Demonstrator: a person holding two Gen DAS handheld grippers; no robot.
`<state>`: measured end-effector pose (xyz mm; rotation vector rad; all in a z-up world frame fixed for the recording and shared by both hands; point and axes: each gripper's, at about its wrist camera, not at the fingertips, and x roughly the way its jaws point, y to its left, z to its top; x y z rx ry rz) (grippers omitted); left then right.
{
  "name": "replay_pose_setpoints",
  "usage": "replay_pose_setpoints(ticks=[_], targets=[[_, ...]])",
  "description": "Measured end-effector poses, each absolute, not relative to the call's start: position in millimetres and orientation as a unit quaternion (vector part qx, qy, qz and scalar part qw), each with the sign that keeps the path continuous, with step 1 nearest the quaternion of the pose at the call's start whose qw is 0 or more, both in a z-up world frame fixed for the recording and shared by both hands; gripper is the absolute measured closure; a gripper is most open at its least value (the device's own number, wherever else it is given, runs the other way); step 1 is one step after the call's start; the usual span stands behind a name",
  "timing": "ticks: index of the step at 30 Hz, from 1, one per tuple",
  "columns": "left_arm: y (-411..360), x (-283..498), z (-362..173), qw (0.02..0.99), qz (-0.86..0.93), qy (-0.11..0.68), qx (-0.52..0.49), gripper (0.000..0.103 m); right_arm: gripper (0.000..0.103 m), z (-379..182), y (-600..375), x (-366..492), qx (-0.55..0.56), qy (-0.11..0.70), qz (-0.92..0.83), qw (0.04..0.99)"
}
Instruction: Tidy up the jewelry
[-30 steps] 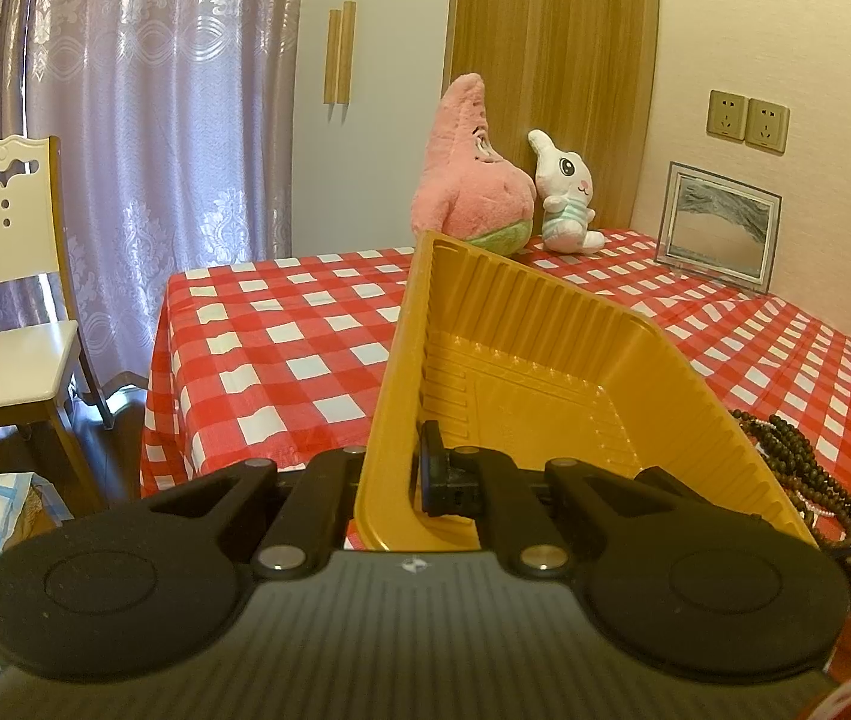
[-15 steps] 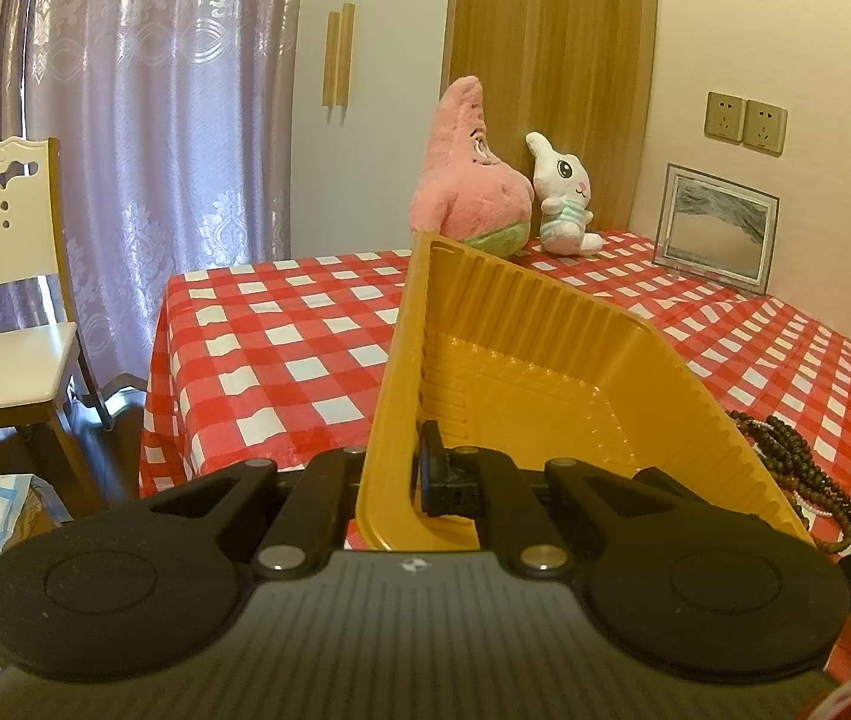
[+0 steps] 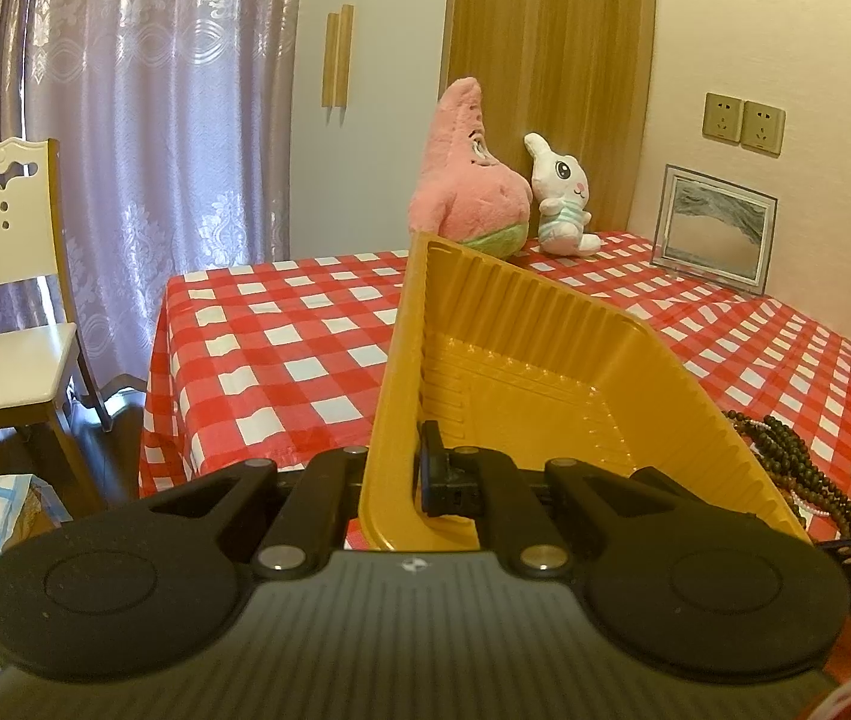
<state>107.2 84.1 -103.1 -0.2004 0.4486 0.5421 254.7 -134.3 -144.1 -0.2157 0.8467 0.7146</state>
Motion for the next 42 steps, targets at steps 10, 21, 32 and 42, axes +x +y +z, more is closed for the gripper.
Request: replay_pose_setpoints(ticks=[10,21,32,42], targets=[[84,107,-102,0.933,0.266,0.220,-0.099,0.098,0.099,-100,-168,258,0.013,0.432,0.365,0.825],[84,107,-102,0.933,0.266,0.220,-0.100,0.098,0.099,-33,-162,262,0.085,0.388,0.430,0.811],[85,109,-101,0.934,0.266,0.217,-0.102,0.098,0.099,-29,-94,270,0.100,0.383,0.485,0.780],[85,110,-102,0.934,0.266,0.217,-0.103,0.098,0.099,-62,-74,272,0.063,0.399,0.472,0.783]])
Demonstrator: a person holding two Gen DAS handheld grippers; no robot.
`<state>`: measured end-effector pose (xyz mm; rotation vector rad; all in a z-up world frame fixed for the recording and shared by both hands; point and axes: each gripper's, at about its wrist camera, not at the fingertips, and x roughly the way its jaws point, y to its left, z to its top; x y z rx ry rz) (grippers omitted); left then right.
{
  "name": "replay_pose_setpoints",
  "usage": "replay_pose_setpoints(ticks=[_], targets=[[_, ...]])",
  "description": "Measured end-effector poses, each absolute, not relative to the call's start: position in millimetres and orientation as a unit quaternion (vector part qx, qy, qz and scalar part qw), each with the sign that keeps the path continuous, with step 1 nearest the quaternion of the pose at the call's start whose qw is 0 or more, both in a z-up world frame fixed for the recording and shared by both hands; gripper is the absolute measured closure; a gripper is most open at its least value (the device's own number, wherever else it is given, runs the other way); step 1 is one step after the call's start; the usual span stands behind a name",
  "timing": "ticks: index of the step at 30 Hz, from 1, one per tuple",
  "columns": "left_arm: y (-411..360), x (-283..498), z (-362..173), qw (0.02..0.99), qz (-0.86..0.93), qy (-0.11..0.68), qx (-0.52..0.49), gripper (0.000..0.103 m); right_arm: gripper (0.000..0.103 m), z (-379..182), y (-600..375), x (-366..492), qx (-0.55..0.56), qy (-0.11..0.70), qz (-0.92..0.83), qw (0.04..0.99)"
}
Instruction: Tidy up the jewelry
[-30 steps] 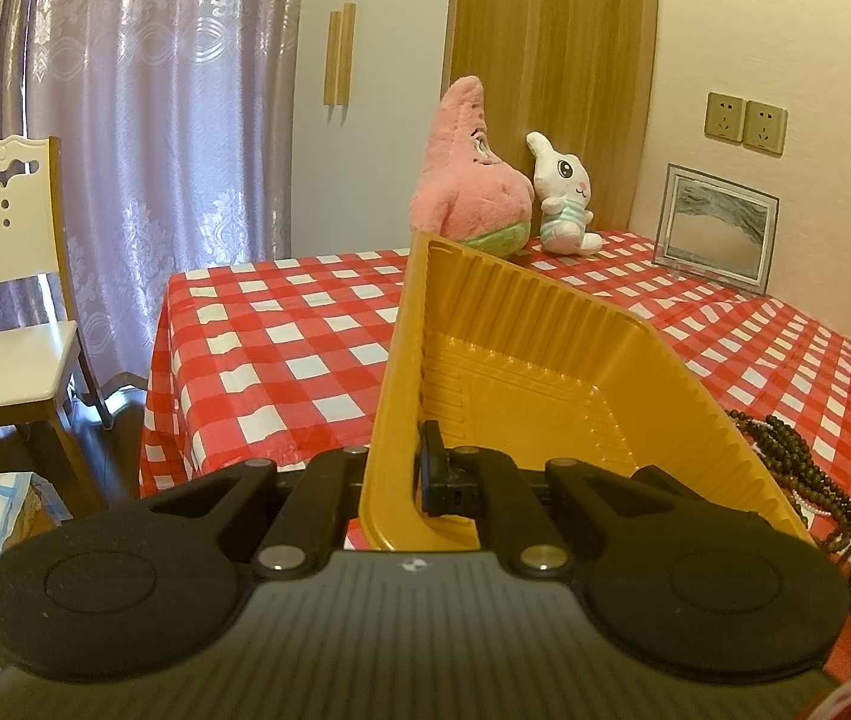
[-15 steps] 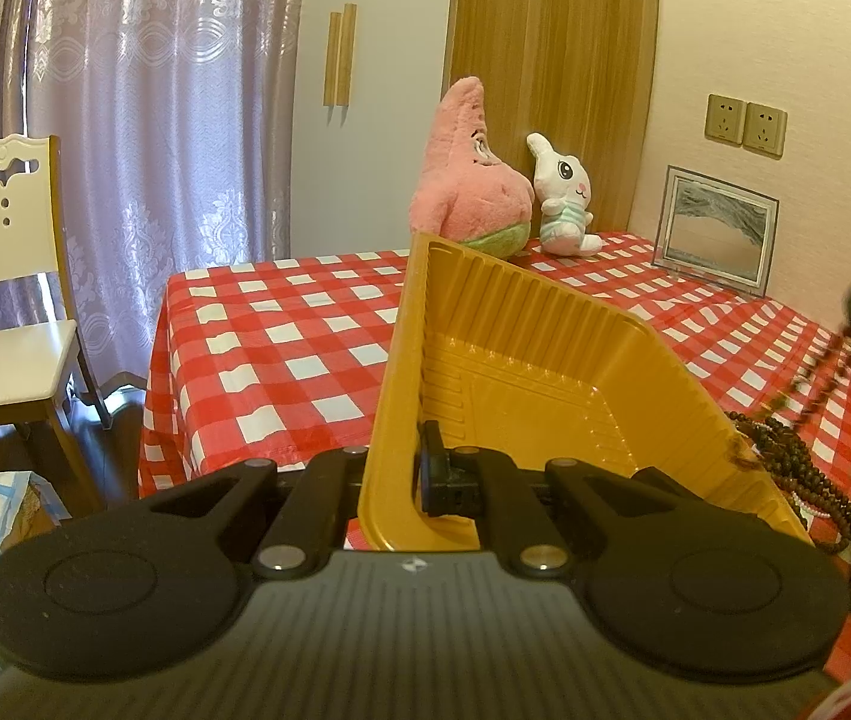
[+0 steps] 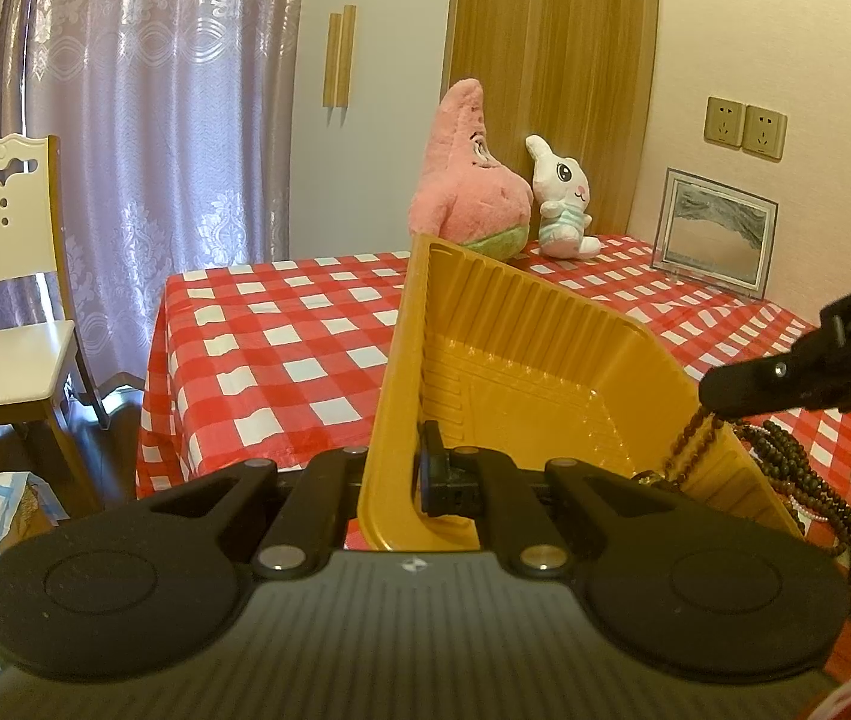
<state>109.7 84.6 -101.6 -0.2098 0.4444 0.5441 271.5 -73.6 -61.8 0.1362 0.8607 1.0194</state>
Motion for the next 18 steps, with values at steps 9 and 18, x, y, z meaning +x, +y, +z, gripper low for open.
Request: replay_pose_setpoints(ticks=[9,18], targets=[[85,111,-102,0.933,0.267,0.218,-0.103,0.098,0.059,-54,-121,258,0.074,0.381,0.451,0.804],[85,111,-102,0.933,0.267,0.218,-0.102,0.098,0.059,-91,-190,275,0.047,0.436,0.341,0.831]])
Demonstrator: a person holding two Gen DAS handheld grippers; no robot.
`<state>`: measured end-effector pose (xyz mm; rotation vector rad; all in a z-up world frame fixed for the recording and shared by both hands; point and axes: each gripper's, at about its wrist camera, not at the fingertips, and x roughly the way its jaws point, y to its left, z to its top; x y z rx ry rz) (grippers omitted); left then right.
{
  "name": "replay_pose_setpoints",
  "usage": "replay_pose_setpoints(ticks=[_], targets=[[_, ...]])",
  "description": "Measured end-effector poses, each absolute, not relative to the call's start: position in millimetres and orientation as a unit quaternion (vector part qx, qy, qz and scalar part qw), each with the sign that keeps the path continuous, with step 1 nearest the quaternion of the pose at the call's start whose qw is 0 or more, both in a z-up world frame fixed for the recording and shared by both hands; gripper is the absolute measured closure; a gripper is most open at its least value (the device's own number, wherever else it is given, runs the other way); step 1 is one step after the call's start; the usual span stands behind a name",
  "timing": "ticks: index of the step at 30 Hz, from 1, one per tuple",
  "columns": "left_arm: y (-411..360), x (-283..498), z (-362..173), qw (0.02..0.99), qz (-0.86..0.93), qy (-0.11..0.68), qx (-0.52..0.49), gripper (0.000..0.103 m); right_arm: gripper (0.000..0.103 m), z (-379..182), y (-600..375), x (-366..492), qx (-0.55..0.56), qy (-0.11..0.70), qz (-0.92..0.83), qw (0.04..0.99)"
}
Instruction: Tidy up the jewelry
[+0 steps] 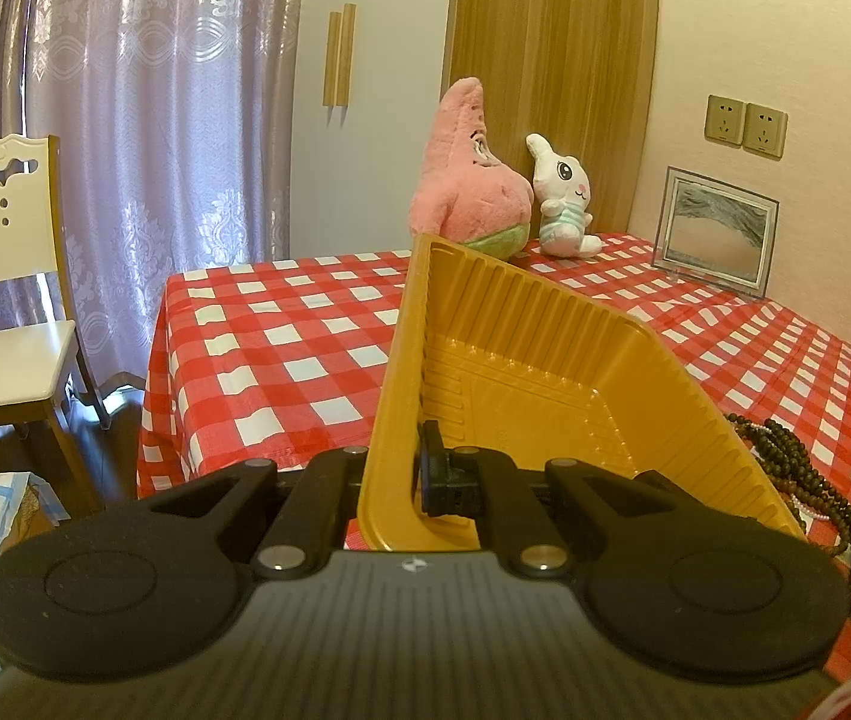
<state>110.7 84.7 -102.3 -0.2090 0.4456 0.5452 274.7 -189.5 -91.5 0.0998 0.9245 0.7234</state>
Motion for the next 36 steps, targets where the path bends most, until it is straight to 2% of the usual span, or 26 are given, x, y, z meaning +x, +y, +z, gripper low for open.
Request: replay_pose_setpoints(ticks=[9,25,27,29,36], targets=[[85,111,-104,0.933,0.266,0.219,-0.100,0.098,0.059,-119,-220,287,0.025,0.462,0.292,0.837],[85,111,-104,0.933,0.266,0.219,-0.100,0.098,0.059,-121,-183,297,0.025,0.443,0.330,0.833],[85,111,-104,0.933,0.267,0.219,-0.100,0.098,0.062,-123,-176,303,0.027,0.442,0.324,0.836],[85,111,-104,0.933,0.267,0.219,-0.100,0.098,0.077,-126,-170,309,0.027,0.449,0.314,0.836],[85,111,-104,0.933,0.267,0.218,-0.100,0.098,0.081,-135,-149,322,0.015,0.455,0.286,0.843]])
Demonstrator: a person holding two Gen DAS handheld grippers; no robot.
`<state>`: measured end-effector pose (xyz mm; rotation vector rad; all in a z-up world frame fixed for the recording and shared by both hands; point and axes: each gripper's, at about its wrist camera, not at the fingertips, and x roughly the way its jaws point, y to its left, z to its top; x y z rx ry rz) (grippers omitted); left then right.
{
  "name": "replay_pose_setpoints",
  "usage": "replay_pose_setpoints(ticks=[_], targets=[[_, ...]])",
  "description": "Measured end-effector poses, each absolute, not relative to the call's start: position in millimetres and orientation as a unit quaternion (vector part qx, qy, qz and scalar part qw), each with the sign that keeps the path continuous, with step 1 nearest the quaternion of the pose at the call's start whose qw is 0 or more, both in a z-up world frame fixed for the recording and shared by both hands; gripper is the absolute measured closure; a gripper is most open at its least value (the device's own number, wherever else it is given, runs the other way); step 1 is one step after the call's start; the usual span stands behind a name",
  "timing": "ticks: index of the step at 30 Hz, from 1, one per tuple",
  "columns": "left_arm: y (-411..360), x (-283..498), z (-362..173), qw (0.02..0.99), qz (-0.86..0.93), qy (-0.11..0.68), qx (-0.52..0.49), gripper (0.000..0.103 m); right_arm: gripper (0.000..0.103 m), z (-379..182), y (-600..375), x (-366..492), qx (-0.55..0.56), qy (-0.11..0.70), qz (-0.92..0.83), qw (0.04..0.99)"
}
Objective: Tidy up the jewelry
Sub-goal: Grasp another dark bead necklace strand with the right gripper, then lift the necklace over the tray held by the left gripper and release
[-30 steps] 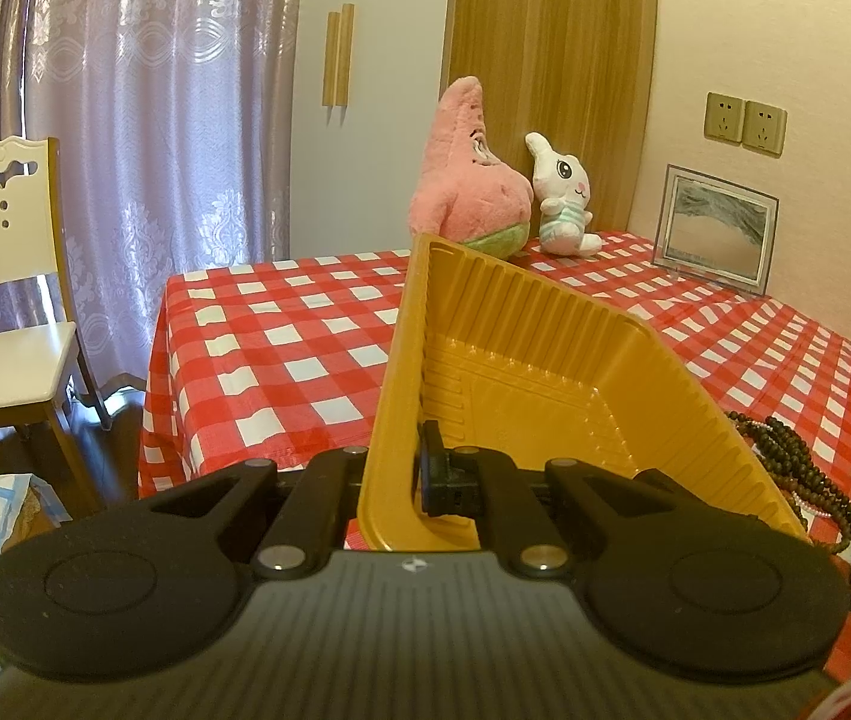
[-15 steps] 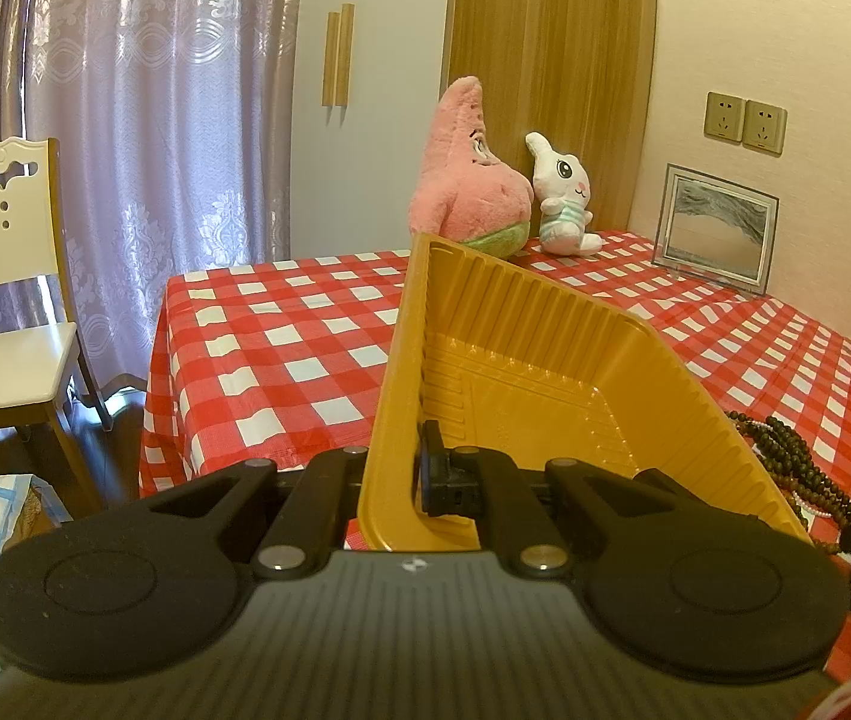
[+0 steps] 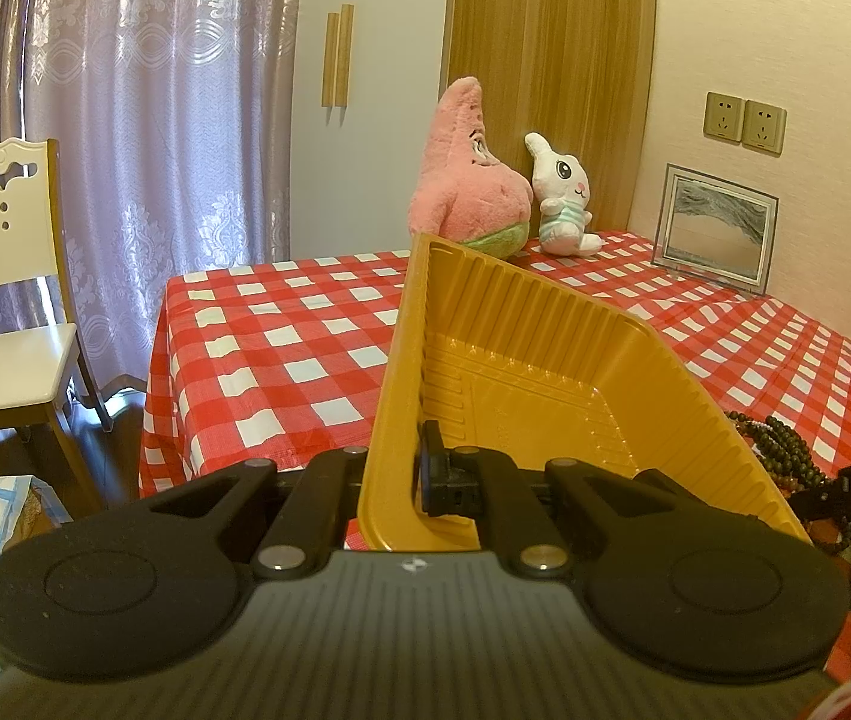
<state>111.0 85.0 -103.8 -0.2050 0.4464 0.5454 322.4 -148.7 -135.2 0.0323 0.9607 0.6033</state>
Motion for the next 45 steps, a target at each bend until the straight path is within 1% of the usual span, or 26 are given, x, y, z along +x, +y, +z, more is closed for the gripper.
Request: replay_pose_setpoints(ticks=[3,4,5,10,16,20,30,34,40,45], targets=[[85,111,-104,0.933,0.267,0.218,-0.101,0.098,0.084,-135,-140,319,-0.015,0.449,0.279,0.848],[85,111,-104,0.933,0.267,0.218,-0.101,0.098,0.089,-136,-138,318,-0.024,0.447,0.278,0.850],[85,111,-104,0.933,0.267,0.218,-0.100,0.098,0.096,-136,-136,317,-0.037,0.444,0.276,0.851],[85,111,-103,0.933,0.267,0.218,-0.100,0.098,0.096,-137,-135,316,-0.047,0.443,0.280,0.851],[85,111,-103,0.934,0.266,0.218,-0.099,0.098,0.097,-131,-141,315,-0.024,0.443,0.295,0.846],[85,111,-103,0.934,0.266,0.218,-0.099,0.098,0.097,-100,-158,313,0.024,0.423,0.325,0.845],[84,112,-101,0.935,0.264,0.218,-0.097,0.098,0.097,7,-190,316,0.072,0.323,0.386,0.861],[84,113,-101,0.935,0.264,0.218,-0.097,0.098,0.097,41,-196,314,0.086,0.293,0.403,0.863],[83,113,-100,0.935,0.263,0.217,-0.097,0.098,0.097,79,-194,310,0.104,0.260,0.434,0.856],[83,114,-99,0.936,0.262,0.215,-0.097,0.098,0.097,94,-173,305,0.125,0.254,0.477,0.832]])
